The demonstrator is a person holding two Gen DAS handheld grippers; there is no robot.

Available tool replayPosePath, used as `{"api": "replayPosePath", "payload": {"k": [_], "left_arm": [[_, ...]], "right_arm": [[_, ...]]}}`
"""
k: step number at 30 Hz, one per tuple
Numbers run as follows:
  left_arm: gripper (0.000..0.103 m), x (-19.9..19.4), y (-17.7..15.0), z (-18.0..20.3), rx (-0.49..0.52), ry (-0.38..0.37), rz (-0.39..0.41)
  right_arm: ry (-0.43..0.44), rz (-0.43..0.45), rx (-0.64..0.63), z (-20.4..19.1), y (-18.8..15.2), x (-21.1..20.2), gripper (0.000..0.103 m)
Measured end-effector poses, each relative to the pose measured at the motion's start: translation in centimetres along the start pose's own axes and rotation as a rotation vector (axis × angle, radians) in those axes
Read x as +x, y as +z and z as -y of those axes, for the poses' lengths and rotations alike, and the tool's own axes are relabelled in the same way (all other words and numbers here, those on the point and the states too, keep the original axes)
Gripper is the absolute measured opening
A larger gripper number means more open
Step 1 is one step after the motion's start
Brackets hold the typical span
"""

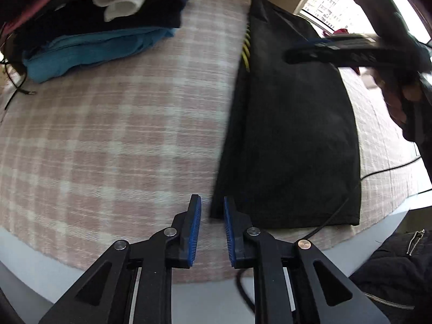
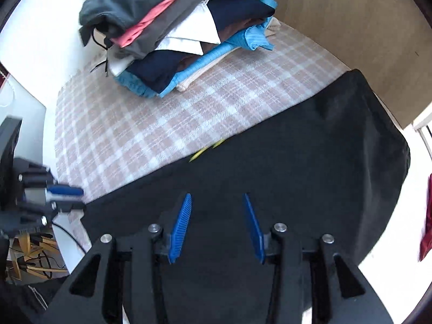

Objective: Fold clothes
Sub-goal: 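Lay the pants lengthwise on the mat with both grippers and release, then grasp the leg hems of the pants with the left gripper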

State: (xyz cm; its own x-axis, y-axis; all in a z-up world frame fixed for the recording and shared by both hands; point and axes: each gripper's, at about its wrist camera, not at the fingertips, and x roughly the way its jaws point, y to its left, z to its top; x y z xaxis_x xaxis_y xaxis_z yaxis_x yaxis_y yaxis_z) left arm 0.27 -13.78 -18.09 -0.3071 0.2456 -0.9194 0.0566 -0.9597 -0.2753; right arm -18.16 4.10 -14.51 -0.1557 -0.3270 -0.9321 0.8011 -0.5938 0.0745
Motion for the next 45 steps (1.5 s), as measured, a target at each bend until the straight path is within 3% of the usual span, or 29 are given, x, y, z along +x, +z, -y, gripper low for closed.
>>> {"api": "replayPosePath", "payload": {"k": [3,4,9,10,11,12,14,17,21,23,25,29,32,37,40,45], "left_arm": [[0.015,-2.5,0.4,-0.6,0.017,-0.046,0.055],[0.015,-2.9,0.7,-0.4,0.041,-0.051,0.062],[0.018,-0.2,2.8,3.5,0.189,-0.180,-0.004],[0.018,0.6,3.0,4.0,0.211,-0.216,-0.028],[0.022,1.4,2.9,4.2,0.235,-0.214,-0.053],[0.023,2.0,2.8,4.5,0.271,-0.163,-0.075],[0.013,2.1,2.7,4.2,0.299,-0.078,-0.083],[0.017,0.3,3.2,2.8,0.247,-0.054,-0.050],[0.020,-1.2,2.9,2.0,0.240,-0.031,-0.042],[0.021,-1.0,2.6,2.3,0.242,-0.026,-0.065],[0.028,-1.0,2.5,2.6,0.244,-0.033,-0.078],[0.041,-1.2,2.5,3.2,0.250,-0.054,-0.094],[0.041,-1.2,2.7,3.8,0.309,-0.033,-0.094],[0.041,-1.0,2.6,4.5,0.425,-0.095,-0.127],[0.041,-0.5,2.8,4.7,0.471,-0.132,-0.155],[0.035,1.0,2.8,5.3,0.549,-0.140,-0.209]], "right_arm": [[-0.043,-0.008,0.048,-1.0,-4.8,-1.2,0.040],[-0.056,-0.023,0.076,-4.6,-7.2,0.6,0.040],[-0.008,-0.087,0.267,-5.6,-13.0,2.4,0.042],[-0.025,-0.059,0.275,-6.0,-13.5,2.0,0.042],[-0.027,-0.055,0.286,-6.3,-13.8,1.5,0.042],[-0.012,-0.045,0.318,-6.2,-14.2,0.8,0.042],[-0.017,0.012,0.425,-5.3,-15.7,-1.4,0.042],[-0.043,0.040,0.545,-3.9,-18.6,-3.4,0.042],[-0.099,0.043,0.581,-4.1,-21.8,-3.7,0.042],[-0.081,0.040,0.607,-4.5,-22.6,-3.2,0.042],[-0.033,0.049,0.631,-5.0,-23.2,-2.8,0.042],[-0.016,0.074,0.669,-5.9,-23.6,-1.9,0.042],[-0.030,0.104,0.711,-6.2,-23.6,-2.0,0.042],[-0.034,0.125,0.819,-7.6,-23.8,-1.0,0.042],[-0.085,0.142,0.854,-8.5,-23.8,-1.1,0.042],[-0.123,0.148,0.907,-9.1,-23.6,-1.0,0.042]]}}
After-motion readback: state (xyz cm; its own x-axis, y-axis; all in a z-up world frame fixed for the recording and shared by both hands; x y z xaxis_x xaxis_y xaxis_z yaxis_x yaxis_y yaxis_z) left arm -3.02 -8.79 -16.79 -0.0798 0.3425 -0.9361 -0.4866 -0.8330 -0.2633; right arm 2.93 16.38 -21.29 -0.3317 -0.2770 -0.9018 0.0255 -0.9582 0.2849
